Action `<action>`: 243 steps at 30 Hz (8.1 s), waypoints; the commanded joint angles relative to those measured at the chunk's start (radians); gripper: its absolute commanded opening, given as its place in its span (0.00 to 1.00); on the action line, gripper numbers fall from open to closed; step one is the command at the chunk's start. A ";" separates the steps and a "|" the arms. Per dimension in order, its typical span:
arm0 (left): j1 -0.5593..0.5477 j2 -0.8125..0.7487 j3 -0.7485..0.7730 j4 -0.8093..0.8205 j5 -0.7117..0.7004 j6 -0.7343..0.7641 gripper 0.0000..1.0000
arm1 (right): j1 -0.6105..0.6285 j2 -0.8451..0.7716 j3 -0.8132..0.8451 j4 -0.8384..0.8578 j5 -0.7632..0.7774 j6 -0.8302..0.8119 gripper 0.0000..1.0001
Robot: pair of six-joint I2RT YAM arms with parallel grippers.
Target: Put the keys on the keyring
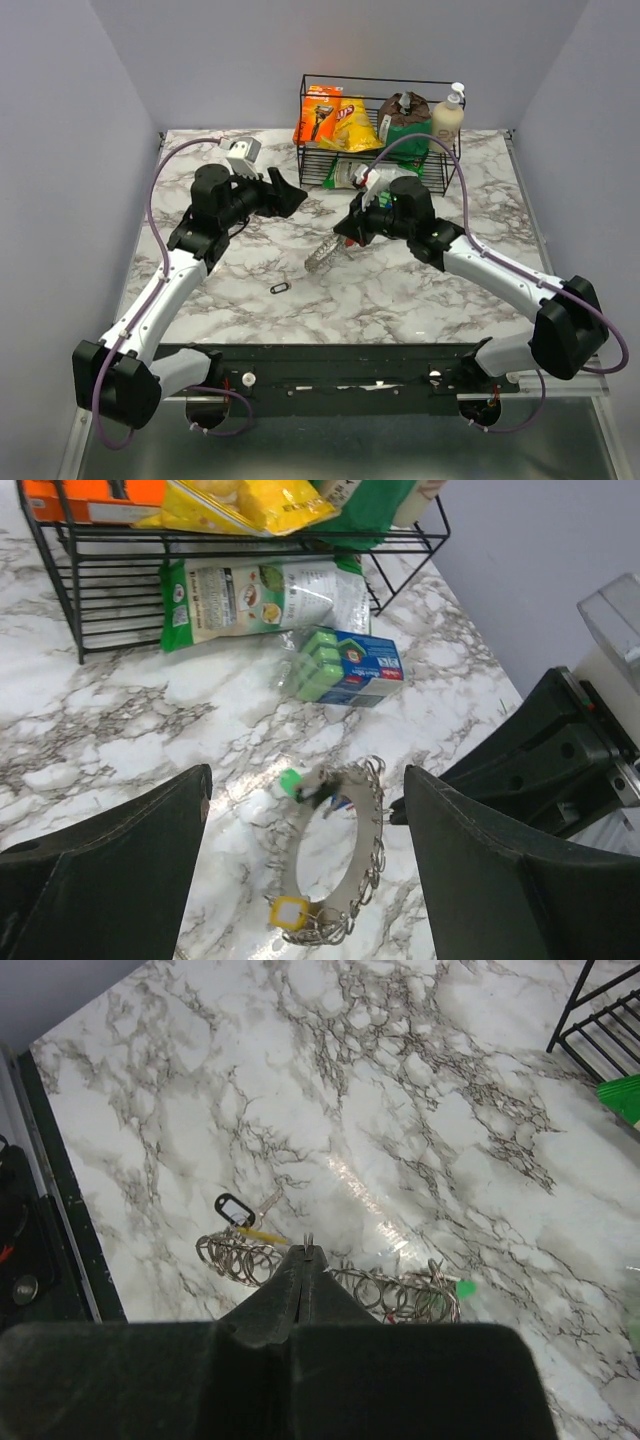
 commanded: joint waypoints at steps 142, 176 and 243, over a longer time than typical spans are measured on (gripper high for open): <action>-0.253 -0.013 0.319 -0.434 0.431 0.444 0.00 | -0.051 -0.407 -0.109 0.159 -0.471 0.020 1.00; -0.313 0.016 0.315 -0.414 0.483 0.454 0.00 | -0.051 -0.300 -0.087 0.269 -0.540 0.112 0.50; -0.316 -0.184 0.168 -0.011 0.033 0.140 0.99 | -0.051 -0.386 -0.079 0.099 -0.235 0.260 0.01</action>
